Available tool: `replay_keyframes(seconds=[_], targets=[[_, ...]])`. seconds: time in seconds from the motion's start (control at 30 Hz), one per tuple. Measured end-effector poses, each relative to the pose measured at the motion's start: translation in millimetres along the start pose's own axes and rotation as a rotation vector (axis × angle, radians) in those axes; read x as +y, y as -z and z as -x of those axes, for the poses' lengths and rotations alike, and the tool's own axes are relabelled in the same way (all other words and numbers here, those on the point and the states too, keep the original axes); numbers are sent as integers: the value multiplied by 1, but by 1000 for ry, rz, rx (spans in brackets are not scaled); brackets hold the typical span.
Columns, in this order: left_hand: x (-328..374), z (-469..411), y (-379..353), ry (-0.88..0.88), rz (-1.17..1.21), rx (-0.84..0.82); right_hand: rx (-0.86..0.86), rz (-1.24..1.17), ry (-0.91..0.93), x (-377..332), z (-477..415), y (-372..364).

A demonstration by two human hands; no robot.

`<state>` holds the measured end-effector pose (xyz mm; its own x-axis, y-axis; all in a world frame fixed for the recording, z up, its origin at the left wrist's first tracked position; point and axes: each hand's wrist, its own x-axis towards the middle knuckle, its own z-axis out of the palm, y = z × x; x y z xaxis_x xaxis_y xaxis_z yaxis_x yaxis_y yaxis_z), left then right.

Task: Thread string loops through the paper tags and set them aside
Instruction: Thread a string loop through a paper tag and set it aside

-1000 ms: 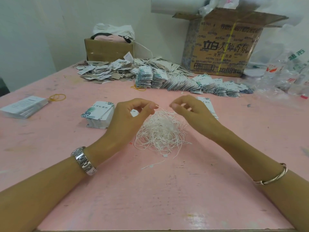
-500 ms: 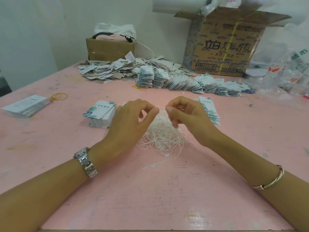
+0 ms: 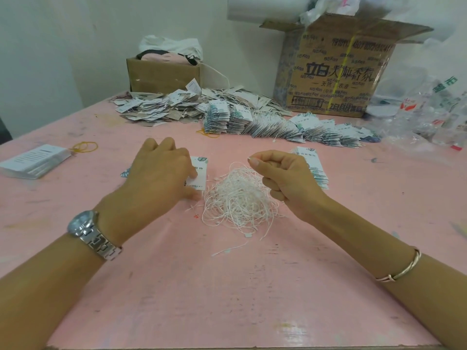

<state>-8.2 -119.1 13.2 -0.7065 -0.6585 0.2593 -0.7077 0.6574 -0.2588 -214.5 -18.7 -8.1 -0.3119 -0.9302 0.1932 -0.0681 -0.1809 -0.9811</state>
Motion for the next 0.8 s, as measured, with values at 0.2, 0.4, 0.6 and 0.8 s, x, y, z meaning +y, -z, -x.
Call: replay_keyframes(seconds=[0.2,0.4,0.6,0.8], targets=[[1,-1,3,-11,5,14,3,10,-10,2,-1,1],[0,0,1,-28,7,80,-10,13,-13,2,-1,1],[2,0,1,-9,-78,157,-16,24,-22,2,0,0],[5,-1,3,4,-35,112,-32,41,-29,3,1,0]])
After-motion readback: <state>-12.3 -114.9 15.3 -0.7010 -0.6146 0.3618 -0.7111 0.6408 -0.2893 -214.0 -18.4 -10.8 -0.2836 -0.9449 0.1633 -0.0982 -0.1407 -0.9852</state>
